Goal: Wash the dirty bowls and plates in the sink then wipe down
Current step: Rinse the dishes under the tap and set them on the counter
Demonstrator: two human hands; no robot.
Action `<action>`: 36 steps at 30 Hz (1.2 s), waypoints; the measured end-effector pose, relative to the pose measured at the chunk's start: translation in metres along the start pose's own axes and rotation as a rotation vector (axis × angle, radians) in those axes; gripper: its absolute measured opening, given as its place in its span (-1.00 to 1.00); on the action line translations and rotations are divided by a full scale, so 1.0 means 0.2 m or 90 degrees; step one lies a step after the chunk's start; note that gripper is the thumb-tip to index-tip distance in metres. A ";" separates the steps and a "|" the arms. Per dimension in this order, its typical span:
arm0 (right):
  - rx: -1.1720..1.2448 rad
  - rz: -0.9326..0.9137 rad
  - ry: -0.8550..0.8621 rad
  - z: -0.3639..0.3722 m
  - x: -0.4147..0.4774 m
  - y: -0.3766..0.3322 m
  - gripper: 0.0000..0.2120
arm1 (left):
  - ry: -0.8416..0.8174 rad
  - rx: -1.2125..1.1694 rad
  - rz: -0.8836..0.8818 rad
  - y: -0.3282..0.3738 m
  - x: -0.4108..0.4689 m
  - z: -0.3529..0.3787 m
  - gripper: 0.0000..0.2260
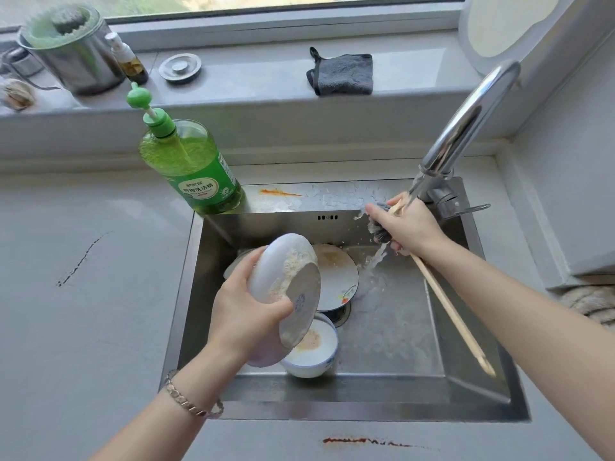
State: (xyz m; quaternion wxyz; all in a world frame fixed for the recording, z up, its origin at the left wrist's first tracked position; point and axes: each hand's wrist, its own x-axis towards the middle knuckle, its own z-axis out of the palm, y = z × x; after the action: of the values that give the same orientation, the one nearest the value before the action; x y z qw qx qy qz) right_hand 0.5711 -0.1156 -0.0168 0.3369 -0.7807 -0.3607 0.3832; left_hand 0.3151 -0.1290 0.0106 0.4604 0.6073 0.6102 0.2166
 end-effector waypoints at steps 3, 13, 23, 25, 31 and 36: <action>0.076 -0.019 -0.034 -0.02 0.00 -0.01 -0.70 | 0.002 -0.001 0.001 -0.01 0.00 0.00 -0.44; 0.028 -0.076 -0.080 -0.10 -0.07 0.00 -0.58 | -0.006 0.004 0.016 -0.01 0.00 0.01 -0.40; -0.341 0.055 -0.098 -0.09 -0.16 0.34 -0.53 | -0.022 0.027 0.013 0.01 -0.01 0.08 -0.39; -0.347 -0.002 -0.027 -0.11 -0.20 0.43 -0.49 | -0.037 0.035 0.021 0.02 -0.01 0.12 -0.39; -0.290 0.101 -0.019 -0.25 -0.25 0.71 -0.33 | -0.061 0.043 0.027 0.09 -0.04 0.28 -0.42; -0.108 0.091 0.313 -0.54 -0.11 0.73 -0.53 | -0.070 0.046 0.038 0.12 -0.02 0.39 -0.39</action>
State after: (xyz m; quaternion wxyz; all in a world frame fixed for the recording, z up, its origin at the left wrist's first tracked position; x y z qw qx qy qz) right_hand 0.6967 -0.2352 -0.0750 0.3197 -0.8993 -0.2432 0.1731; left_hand 0.3923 -0.1525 -0.0065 0.4645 0.6525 0.5728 0.1745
